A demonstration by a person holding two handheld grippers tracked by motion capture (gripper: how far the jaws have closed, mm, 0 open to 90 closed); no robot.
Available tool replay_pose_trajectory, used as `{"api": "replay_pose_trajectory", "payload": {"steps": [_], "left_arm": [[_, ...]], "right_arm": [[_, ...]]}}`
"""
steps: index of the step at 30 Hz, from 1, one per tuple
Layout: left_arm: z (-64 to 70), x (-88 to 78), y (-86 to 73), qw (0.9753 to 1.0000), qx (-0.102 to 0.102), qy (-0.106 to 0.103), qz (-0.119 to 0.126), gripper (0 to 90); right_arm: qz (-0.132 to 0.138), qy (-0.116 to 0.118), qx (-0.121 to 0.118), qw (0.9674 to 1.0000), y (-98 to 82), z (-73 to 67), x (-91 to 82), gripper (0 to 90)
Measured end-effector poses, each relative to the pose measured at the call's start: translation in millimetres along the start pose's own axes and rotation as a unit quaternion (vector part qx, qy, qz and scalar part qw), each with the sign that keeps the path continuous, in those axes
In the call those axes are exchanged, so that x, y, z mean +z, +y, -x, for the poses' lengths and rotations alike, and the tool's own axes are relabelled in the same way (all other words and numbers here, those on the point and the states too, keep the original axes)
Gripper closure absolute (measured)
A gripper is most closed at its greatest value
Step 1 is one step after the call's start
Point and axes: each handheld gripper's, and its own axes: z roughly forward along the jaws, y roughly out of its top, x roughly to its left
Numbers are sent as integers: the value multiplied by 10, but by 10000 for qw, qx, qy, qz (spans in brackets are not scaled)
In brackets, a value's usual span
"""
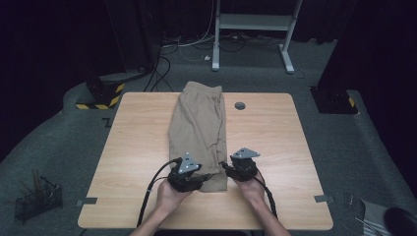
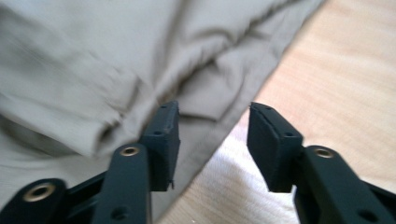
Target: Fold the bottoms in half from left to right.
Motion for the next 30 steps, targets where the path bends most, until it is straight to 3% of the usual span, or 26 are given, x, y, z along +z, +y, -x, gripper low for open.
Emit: {"api": "replay_pose_trajectory", "payload": {"steps": [5, 10, 14, 17, 20, 23, 25, 28, 30], "left_arm": [[-298, -204, -124, 9980, -409, 475, 42, 439], [-608, -272, -356, 9910, -974, 908, -113, 411], [-742, -260, -547, 9861, -1400, 893, -97, 402], [-760, -272, -615, 9834, -1620, 812, 25, 391], [-642, -326, -609, 9857, -1509, 713, 255, 378], [-512, -337, -609, 9874, -1411, 641, 309, 322], [-433, -328, -621, 9878, -1421, 565, 292, 281], [-344, -297, -643, 9895, -1253, 698, 162, 234], [-321, -230, -675, 9890, -1179, 890, -64, 206]], "right_arm": [[109, 172, -172, 9996, 106, -67, -60, 589], [-37, 359, -164, 9992, 143, -164, 34, 600], [-190, 421, -200, 9987, 122, -219, 118, 627], [-367, 520, -166, 9978, 99, -202, 179, 684], [-512, 609, -191, 9966, 82, -195, 217, 785], [-528, 672, -213, 9961, 76, -196, 231, 889], [-473, 659, -265, 9964, 81, -197, 222, 898], [-422, 624, -329, 9966, 92, -202, 196, 900], [-391, 610, -334, 9968, 103, -193, 169, 900]]}}
